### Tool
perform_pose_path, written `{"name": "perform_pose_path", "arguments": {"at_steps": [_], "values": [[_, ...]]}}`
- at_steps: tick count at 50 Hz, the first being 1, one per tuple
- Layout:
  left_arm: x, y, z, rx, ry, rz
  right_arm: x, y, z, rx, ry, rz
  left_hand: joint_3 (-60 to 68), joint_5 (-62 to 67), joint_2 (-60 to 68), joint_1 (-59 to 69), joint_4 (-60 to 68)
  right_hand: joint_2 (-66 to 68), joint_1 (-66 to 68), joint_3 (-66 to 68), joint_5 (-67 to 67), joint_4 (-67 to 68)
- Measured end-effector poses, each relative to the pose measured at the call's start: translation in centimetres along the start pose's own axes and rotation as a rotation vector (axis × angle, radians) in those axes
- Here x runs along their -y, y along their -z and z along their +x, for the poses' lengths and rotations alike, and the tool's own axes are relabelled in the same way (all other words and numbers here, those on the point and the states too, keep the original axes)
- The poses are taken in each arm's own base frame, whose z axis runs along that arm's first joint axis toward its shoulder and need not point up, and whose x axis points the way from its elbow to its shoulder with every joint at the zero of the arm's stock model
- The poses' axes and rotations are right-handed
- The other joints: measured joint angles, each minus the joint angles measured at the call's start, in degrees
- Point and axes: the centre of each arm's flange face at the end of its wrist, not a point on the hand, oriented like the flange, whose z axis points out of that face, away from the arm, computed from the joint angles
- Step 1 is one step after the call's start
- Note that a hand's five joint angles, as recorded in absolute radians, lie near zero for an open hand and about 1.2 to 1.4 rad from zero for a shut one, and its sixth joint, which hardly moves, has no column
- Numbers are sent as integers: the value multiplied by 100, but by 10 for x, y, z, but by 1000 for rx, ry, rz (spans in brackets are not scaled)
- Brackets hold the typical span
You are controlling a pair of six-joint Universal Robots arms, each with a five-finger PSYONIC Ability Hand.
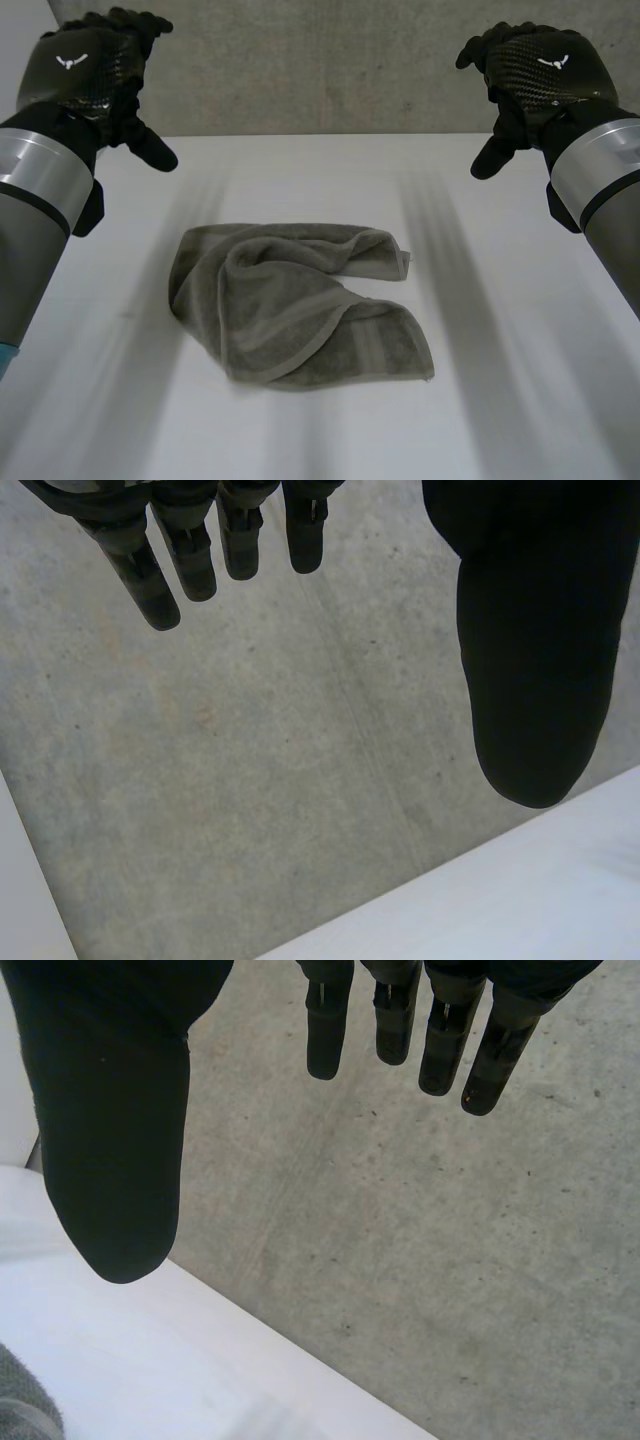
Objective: Fold the towel.
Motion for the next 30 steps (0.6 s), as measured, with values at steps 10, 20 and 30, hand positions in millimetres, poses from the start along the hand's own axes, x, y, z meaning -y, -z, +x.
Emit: {"name": "perform_pose_path", "arguments": {"at_steps": [10,20,30], "values": [[-36,-11,4,-14,-33,-108,-19,-5,-6,39,73,-76,305,108,314,256,303,0,0,0,0,0],[-85,-11,-2,-19,-165,-291,-74,10,-47,249,105,-348,610,410,623,541,600,0,0,0,0,0],[-140,-35,-32,-113,-143,-422,-137,23,-119,464,71,-341,916,731,929,849,926,29,5,61,49,41]]}}
